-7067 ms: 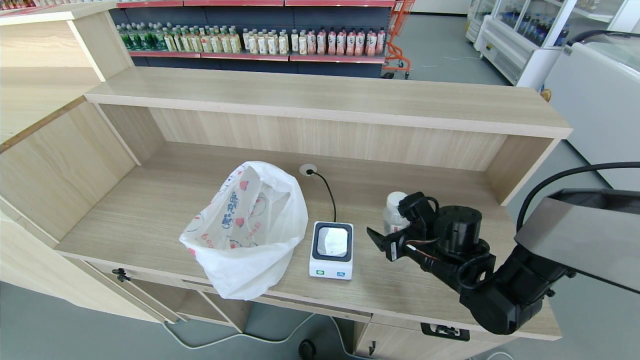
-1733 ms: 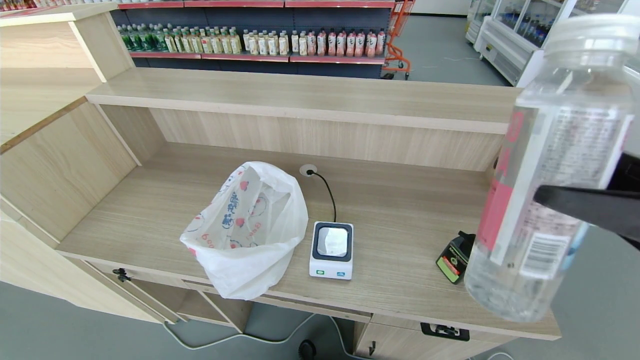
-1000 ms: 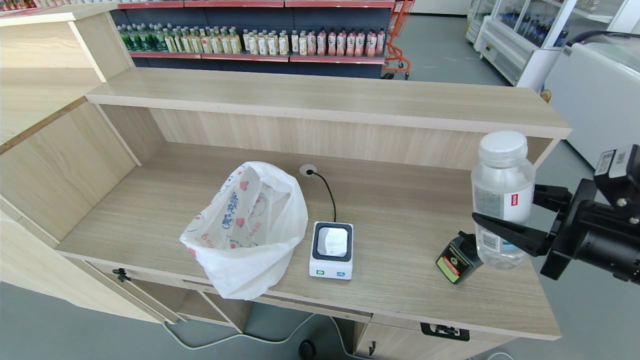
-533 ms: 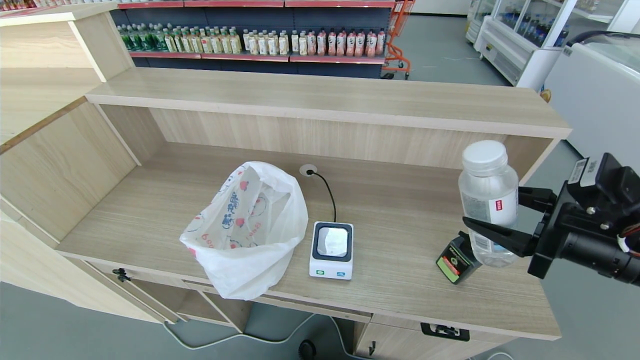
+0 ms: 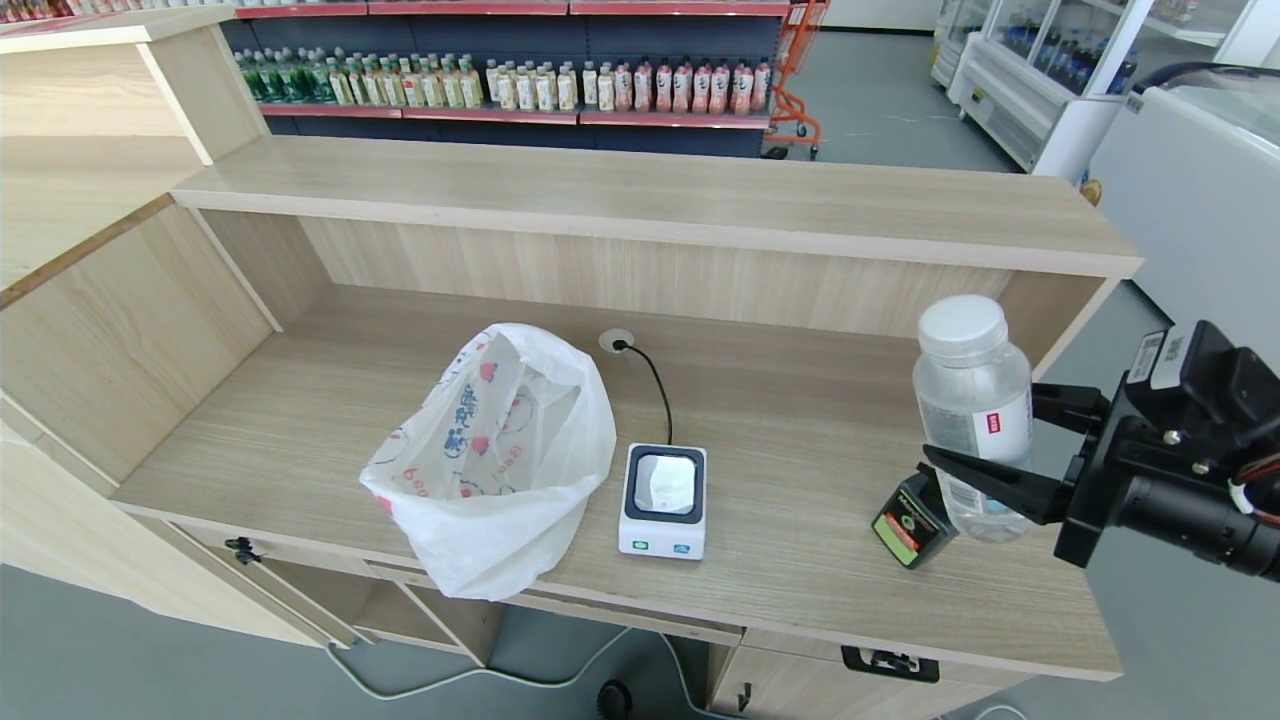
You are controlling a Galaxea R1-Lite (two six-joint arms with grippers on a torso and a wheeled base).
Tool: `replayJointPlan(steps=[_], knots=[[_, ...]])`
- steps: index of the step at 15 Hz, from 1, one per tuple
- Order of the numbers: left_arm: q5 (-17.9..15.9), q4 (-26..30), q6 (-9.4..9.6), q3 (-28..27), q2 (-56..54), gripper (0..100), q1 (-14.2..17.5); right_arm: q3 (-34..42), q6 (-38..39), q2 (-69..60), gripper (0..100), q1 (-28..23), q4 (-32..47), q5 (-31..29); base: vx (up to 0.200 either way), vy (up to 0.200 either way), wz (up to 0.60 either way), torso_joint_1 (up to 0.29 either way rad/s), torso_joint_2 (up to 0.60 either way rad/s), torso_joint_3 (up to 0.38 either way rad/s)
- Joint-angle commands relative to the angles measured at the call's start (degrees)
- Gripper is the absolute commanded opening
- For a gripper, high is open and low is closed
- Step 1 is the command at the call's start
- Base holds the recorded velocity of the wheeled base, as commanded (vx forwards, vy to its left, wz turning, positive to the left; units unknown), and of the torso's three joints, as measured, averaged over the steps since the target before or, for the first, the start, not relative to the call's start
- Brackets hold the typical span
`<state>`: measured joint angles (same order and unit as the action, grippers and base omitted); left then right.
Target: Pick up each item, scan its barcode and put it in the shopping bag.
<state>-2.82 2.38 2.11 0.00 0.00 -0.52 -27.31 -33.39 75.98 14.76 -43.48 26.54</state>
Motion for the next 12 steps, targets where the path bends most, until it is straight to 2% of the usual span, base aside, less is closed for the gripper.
replayJointPlan(steps=[1, 10, 12], knots=[[0.0, 0.0, 0.0, 0.0, 0.0, 100, 0.0, -0.11, -0.1, 0.22, 0, 0.0, -0.11, 0.0, 0.0, 0.2, 0.0, -0.002, 0.0, 0.007], [0.0, 0.0, 0.0, 0.0, 0.09, 100, 0.0, -1.52, -3.08, 4.08, 0, -0.09, -0.73, -3.07, 0.0, 0.2, 0.0, 0.002, 0.0, 0.002], [0.0, 0.0, 0.0, 0.0, 0.09, 100, 0.0, -1.52, -4.23, 11.47, 0, -0.35, -8.64, -2.9, 0.0, 0.2, 0.0, 0.002, 0.01, -0.002]])
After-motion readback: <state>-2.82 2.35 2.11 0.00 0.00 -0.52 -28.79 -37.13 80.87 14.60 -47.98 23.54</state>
